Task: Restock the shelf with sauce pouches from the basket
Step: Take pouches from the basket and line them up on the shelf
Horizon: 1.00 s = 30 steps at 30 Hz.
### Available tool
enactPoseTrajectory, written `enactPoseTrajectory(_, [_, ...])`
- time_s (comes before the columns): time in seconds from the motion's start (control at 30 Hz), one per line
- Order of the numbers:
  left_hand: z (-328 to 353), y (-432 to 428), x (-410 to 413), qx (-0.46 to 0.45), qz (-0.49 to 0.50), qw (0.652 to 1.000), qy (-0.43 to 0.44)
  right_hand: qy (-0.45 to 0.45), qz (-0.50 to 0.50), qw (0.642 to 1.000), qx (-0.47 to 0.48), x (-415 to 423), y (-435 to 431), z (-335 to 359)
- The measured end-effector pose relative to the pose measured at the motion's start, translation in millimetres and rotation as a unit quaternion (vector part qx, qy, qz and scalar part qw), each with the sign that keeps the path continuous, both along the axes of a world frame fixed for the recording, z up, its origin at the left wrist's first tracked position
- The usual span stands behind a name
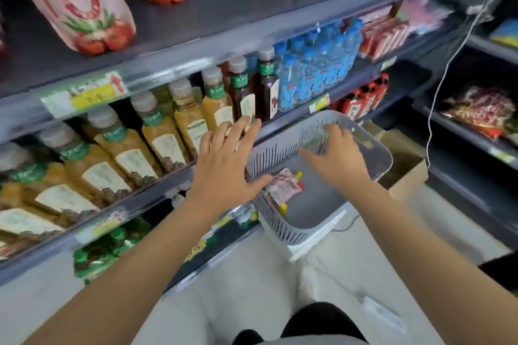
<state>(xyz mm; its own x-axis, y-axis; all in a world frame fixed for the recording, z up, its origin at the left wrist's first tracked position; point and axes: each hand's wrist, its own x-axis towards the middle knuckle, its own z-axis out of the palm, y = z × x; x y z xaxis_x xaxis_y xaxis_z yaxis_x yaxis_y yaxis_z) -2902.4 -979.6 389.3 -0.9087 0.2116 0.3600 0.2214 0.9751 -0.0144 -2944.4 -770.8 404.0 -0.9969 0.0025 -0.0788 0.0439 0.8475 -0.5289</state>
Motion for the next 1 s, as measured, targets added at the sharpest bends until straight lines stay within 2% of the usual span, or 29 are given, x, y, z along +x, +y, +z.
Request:
enactPoseTrajectory(0.2, [-66,70,-56,-0.03,0.005,0.991,-0.13,-0.137,0.017,0.99,0.005,-46,50,-67])
enactPoseTrajectory(0.33, [-105,97,-95,-0.055,0.032,0.976,-0.21,-0.172,0.05,0.984,0.008,-74,68,-99])
enactPoseTrajectory(0.43, [-131,108,-118,-0.057,0.059,0.953,-0.292,-0.191,0.068,0.979,0.027,-94,77,-112])
enactPoseTrajectory(0.6, [-184,117,-149,-0.072,0.093,0.923,-0.366,-0.223,0.086,0.971,0.031,-114,79,-134])
enactPoseTrajectory(0.77, [-235,123,-161,-0.137,0.114,0.868,-0.463,-0.252,0.092,0.963,0.035,-116,82,-147])
enactPoseTrajectory(0.87, [-258,123,-165,-0.128,0.145,0.842,-0.504,-0.282,0.105,0.953,0.038,-111,84,-150])
enactPoseTrajectory(1.0, [-266,117,-178,-0.076,0.135,0.834,-0.53,-0.321,0.177,0.928,0.062,-103,70,-164])
